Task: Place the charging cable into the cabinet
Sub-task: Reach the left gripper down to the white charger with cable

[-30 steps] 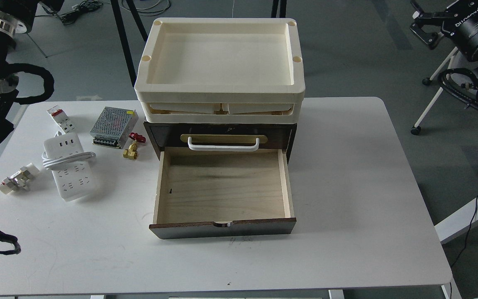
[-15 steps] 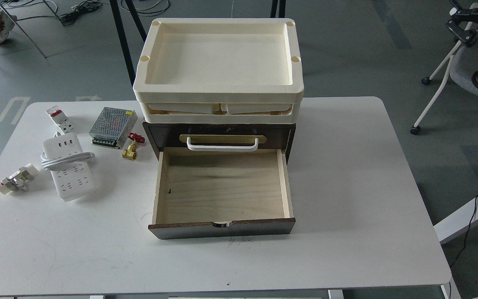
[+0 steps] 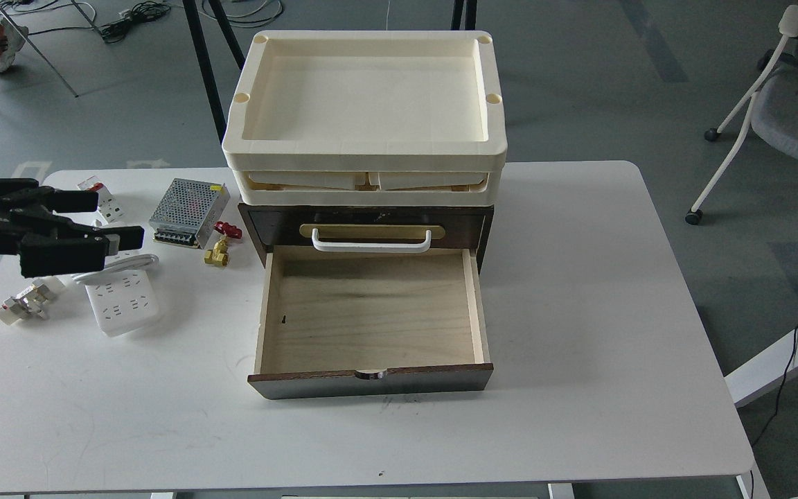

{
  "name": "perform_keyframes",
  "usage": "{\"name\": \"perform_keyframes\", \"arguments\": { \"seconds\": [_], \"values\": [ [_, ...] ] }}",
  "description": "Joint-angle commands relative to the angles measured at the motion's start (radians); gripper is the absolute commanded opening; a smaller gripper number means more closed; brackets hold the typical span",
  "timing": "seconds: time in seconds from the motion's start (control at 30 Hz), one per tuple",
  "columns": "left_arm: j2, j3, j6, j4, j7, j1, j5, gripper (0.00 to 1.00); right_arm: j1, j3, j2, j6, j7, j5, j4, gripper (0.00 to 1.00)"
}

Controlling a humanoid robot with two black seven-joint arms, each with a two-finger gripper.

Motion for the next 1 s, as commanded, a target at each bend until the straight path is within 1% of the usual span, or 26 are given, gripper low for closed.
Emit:
{"name": "perform_keyframes", "arguments": {
  "seconds": [0.0, 0.1, 0.23, 0.43, 0.5, 0.6, 0.8, 0.97],
  "values": [
    [-0.147, 0.071, 0.073, 0.172, 0.0, -0.003, 0.107, 0.97, -0.003, 0.008, 0.0, 0.0, -0.001, 0.0, 0.013, 1.0],
    [-0.265, 0.082, 0.073, 0.333, 0.0, -0.006, 0.138, 0.97, -0.005, 0.013, 0.0, 0.0, -0.001, 0.0, 0.017, 1.0],
    [-0.435, 0.099, 0.072, 0.54, 0.0, -0.009, 0.261, 0.97, -0.005, 0.013, 0.0, 0.0, -0.001, 0.0, 0.02, 1.0],
    [-0.592, 0.154, 0.076, 0.77, 0.0, -0.015, 0.333, 0.96, -0.008, 0.013, -0.002, 0.0, -0.001, 0.0, 0.017, 1.0],
    [-0.623, 0.17, 0.076, 0.81, 0.0, -0.015, 0.342, 0.91, -0.012, 0.013, -0.002, 0.0, -0.001, -0.001, 0.017, 1.0],
    [-0.649, 0.176, 0.076, 0.856, 0.0, -0.016, 0.359, 0.89, -0.017, 0.011, -0.002, 0.0, -0.001, -0.001, 0.017, 1.0],
    [-0.698, 0.176, 0.084, 0.951, 0.0, -0.018, 0.377, 0.82, -0.025, 0.013, 0.0, 0.0, -0.001, 0.0, 0.019, 1.0],
    [-0.721, 0.199, 0.127, 0.996, 0.0, -0.019, 0.39, 0.75, -0.035, 0.013, 0.0, 0.0, -0.001, 0.0, 0.019, 1.0]
  ]
}}
